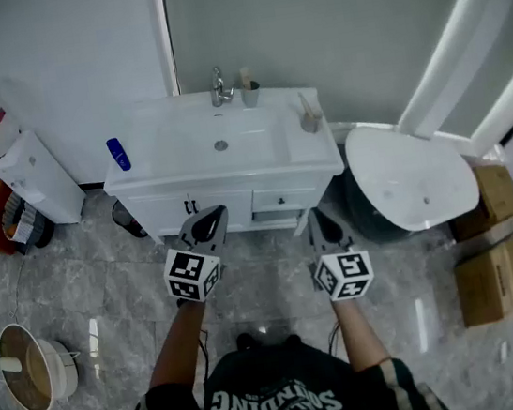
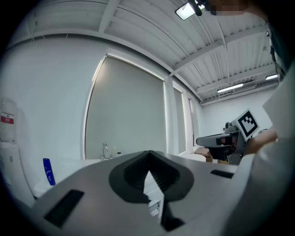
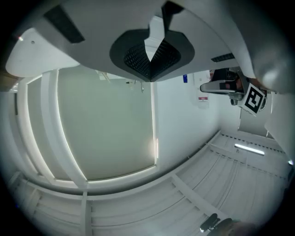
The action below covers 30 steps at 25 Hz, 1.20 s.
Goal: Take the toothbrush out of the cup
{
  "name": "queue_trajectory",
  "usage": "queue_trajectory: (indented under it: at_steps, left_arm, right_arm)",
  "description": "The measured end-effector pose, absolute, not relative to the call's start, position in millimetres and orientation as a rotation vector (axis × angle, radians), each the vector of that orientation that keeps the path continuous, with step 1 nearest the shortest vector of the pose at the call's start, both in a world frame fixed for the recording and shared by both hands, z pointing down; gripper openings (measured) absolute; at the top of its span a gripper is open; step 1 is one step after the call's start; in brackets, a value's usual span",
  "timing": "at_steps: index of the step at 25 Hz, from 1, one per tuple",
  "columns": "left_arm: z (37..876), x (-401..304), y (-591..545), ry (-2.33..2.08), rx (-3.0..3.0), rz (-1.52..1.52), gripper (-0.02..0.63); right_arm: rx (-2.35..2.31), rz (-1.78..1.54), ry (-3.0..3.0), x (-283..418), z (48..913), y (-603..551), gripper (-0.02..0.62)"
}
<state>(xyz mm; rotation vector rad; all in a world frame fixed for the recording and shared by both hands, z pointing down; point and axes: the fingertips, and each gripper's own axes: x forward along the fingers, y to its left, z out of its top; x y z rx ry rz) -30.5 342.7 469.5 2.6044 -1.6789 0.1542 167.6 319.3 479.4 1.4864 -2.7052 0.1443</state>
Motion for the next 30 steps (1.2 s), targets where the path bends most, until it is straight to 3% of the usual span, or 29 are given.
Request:
queue_trajectory:
  at_steps: [30]
  left_arm:
    - [505, -82, 352, -1.682, 2.536, 0.143, 0.0]
  right_arm:
    - [1.436, 0.15, -2.706, 133, 505, 324, -0.002]
